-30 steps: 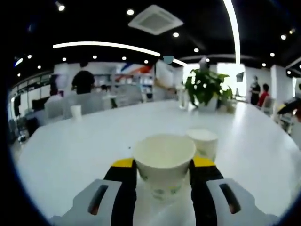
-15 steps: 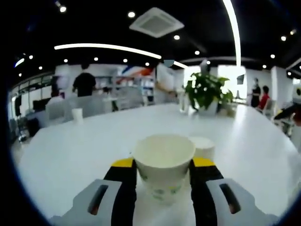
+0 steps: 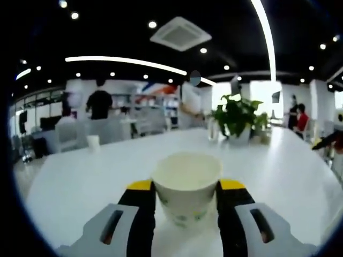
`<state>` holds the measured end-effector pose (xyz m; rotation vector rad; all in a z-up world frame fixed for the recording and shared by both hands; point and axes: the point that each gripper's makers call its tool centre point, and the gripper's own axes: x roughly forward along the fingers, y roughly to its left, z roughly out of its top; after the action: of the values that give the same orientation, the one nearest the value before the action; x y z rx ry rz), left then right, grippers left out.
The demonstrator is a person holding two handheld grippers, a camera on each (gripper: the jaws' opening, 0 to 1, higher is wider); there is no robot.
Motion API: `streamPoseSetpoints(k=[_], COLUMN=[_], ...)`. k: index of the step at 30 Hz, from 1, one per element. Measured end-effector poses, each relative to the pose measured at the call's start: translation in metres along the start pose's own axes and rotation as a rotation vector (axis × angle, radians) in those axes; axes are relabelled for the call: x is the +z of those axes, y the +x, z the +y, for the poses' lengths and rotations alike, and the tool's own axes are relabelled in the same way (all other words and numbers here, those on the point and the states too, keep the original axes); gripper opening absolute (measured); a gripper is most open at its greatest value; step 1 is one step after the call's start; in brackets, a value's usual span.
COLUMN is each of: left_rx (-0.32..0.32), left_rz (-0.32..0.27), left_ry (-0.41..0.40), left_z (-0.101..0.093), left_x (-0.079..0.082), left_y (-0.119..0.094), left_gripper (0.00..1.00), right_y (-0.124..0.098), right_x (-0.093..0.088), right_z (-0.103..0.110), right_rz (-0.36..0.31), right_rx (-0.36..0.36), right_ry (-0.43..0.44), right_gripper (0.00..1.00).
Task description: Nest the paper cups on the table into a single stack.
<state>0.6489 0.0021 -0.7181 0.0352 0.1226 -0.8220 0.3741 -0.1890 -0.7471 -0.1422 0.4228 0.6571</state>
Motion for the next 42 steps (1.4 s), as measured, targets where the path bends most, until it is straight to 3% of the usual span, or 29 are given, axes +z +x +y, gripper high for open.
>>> streamPoseSetpoints(k=[18,30,42], left_rx=[0.016,0.012,-0.015], left_rz=[-0.028,-0.036,-0.058], left_ry=[0.019,0.015,0.024], left_z=[0.006,0.002,-0.015], left_x=[0.042,0.053,0.07], left_y=[-0.008,-0.013,-0.022], left_gripper=[0.43,0.43,0.42], right_y=[-0.006,-0.007,-0.01], right_x=[0.005,0.007,0.013], right_z=[0.002,0.007,0.005], right_rz=[-0.012,-0.018,-0.028], right_rx=[0.007,0.012,0.006], right_ry=[-0.006,-0.009,-0.012], right_gripper=[1.0,1.0,1.0])
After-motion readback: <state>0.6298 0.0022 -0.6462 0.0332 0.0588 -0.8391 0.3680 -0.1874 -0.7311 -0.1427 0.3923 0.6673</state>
